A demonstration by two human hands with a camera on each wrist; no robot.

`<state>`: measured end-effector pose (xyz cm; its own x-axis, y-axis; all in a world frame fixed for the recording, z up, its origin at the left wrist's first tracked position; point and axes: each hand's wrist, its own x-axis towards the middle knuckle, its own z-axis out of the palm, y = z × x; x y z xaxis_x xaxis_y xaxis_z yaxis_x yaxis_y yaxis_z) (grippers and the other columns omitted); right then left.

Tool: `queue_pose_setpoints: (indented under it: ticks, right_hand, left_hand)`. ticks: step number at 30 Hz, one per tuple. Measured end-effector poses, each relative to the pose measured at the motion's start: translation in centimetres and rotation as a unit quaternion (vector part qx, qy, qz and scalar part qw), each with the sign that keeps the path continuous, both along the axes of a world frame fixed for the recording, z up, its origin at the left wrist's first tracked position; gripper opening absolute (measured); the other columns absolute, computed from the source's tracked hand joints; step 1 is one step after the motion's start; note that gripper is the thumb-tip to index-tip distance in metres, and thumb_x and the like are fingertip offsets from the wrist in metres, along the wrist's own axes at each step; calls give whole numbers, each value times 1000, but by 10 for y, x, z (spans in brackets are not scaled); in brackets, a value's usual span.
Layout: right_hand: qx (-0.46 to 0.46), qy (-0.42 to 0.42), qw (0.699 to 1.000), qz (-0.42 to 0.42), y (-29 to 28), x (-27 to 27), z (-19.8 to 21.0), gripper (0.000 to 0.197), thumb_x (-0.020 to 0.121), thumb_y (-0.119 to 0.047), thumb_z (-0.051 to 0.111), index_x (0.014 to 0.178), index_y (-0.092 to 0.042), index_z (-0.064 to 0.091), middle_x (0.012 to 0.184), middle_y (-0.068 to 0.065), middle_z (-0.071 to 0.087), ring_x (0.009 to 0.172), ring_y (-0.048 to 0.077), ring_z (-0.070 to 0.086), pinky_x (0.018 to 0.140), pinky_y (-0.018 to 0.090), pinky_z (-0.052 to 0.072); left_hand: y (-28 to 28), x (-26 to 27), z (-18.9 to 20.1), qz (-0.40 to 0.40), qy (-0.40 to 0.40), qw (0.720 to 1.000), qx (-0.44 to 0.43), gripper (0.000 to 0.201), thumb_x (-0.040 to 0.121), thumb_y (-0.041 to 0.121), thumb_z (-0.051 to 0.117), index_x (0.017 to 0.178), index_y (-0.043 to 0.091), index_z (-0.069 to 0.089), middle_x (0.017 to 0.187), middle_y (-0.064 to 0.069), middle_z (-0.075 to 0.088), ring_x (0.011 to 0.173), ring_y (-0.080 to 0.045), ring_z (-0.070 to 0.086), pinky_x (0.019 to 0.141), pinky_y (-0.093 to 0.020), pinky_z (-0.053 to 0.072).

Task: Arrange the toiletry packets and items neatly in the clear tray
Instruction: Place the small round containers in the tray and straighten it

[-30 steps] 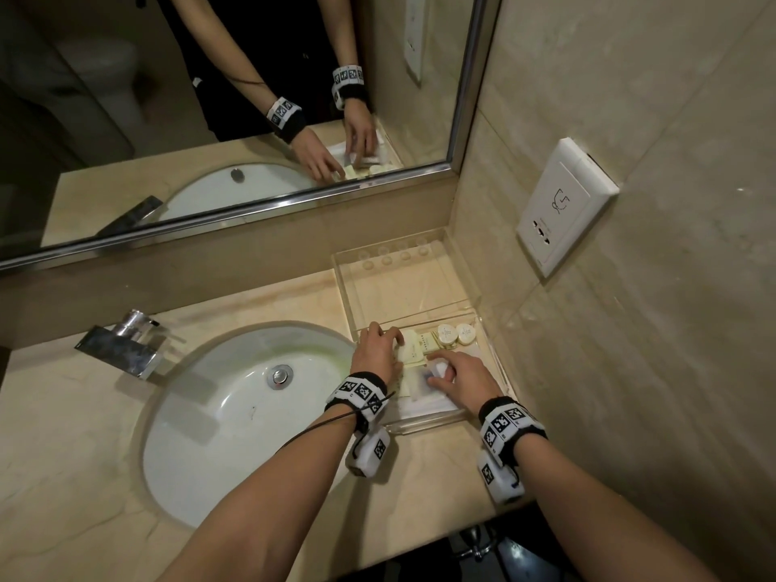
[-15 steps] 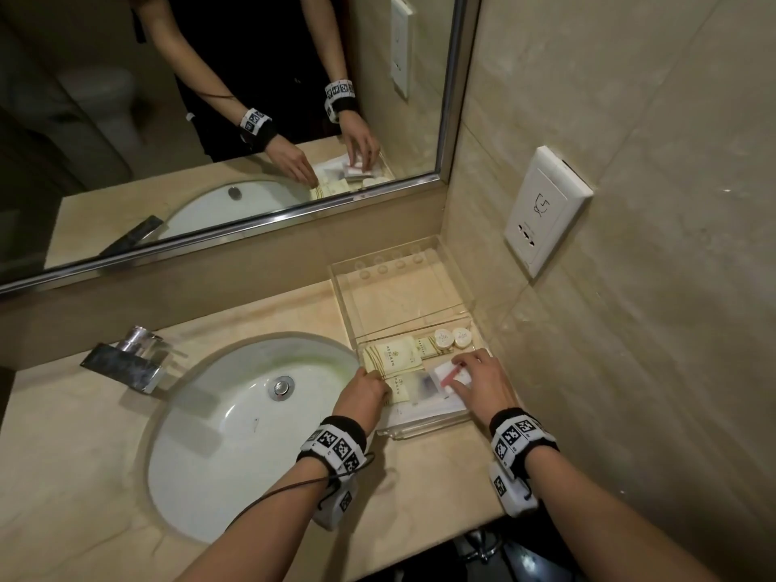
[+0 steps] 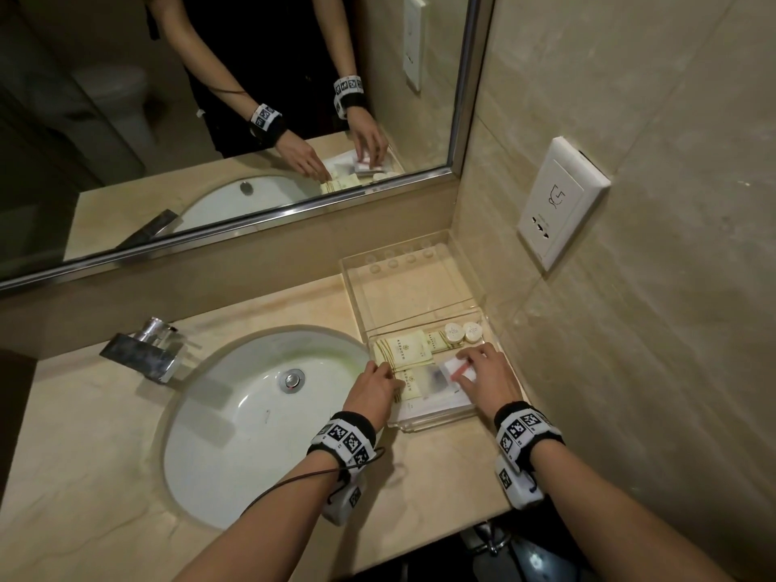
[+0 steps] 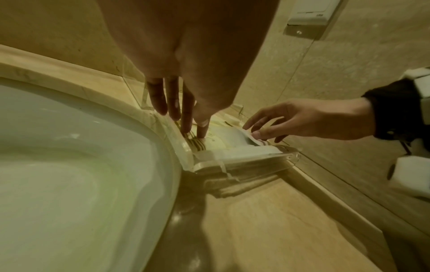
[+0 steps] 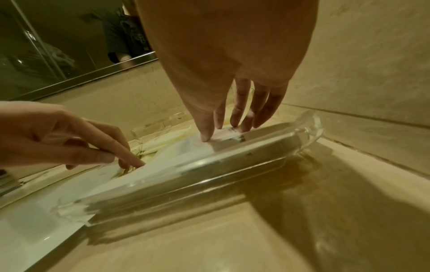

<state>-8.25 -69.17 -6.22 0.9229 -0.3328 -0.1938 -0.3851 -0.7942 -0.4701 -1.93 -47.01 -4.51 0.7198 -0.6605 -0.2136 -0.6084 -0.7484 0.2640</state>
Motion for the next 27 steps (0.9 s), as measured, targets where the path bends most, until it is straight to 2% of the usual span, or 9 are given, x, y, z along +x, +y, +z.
queue_pose_setpoints:
  ticks: [4, 9, 12, 14, 17, 18, 20, 23, 27]
  right_hand:
    - [-2, -10, 1000, -4, 0, 3, 0, 35, 82, -24, 72, 116, -24, 61, 127, 0, 51, 108, 20, 55, 92, 38, 52]
    - [-5, 5, 1000, -16, -7, 4, 4, 44, 82, -29, 73, 123, -24, 60, 130, 1, 51, 117, 23, 51, 98, 39, 48]
    - [18, 27, 999, 9, -12, 2, 4, 56, 81, -36, 74, 133, -28, 55, 137, 0, 47, 124, 24, 46, 103, 42, 45]
    - [20, 54, 998, 10, -13, 3, 3, 58, 81, -39, 73, 135, -28, 53, 140, 3, 43, 126, 26, 45, 105, 44, 44]
    - [33, 50, 998, -29, -12, 5, 3, 61, 81, -33, 75, 135, -25, 50, 139, 6, 41, 124, 28, 48, 104, 46, 46]
    - [31, 38, 998, -42, -11, 5, 5, 58, 80, -29, 76, 133, -24, 51, 137, 6, 41, 121, 27, 50, 102, 45, 48]
    - [23, 14, 997, -69, -13, 1, 6, 45, 78, -24, 77, 116, -20, 54, 126, 3, 47, 110, 23, 55, 94, 43, 52]
    - [23, 35, 997, -63, -17, -13, 7, 34, 75, -30, 80, 94, -22, 53, 105, -1, 55, 97, 19, 57, 85, 37, 53]
    - [23, 53, 997, -51, -18, -23, 8, 35, 74, -33, 81, 96, -21, 56, 109, 0, 54, 102, 18, 53, 90, 36, 50]
  left_hand:
    - [0, 3, -3, 7, -5, 1000, -20, 32, 92, 7, 54, 117, 23, 65, 114, 0, 57, 103, -25, 45, 83, -32, 43]
    - [-7, 10, 4, 29, -15, 997, -76, 21, 93, 15, 54, 109, 17, 68, 110, -1, 60, 108, -24, 47, 85, -30, 42]
    - [-14, 18, 10, 45, -20, 994, -102, 19, 88, 12, 58, 107, 14, 63, 110, -2, 59, 108, -23, 46, 84, -33, 45]
    - [-19, 21, 10, 48, 2, 993, -112, 18, 86, 9, 61, 102, 15, 62, 106, -2, 59, 104, -22, 48, 79, -32, 45]
    - [-28, 17, 14, 26, 104, 989, -105, 10, 83, 15, 67, 92, 15, 65, 94, -1, 62, 87, -20, 55, 71, -24, 42]
    - [-30, 14, 15, 18, 138, 986, -90, 13, 81, 18, 71, 92, 14, 66, 93, -2, 64, 85, -20, 57, 72, -23, 43]
    - [-32, 10, 14, 20, 178, 982, -51, 23, 78, 21, 76, 96, 11, 67, 99, -6, 66, 89, -22, 61, 78, -26, 48]
    - [-31, 5, 10, 43, 192, 980, -19, 29, 76, 21, 78, 99, 8, 66, 103, -10, 67, 93, -26, 63, 82, -30, 50]
    - [-31, 3, 4, 79, 195, 977, -33, 34, 75, 23, 79, 101, 7, 64, 106, -11, 66, 96, -26, 62, 87, -33, 51]
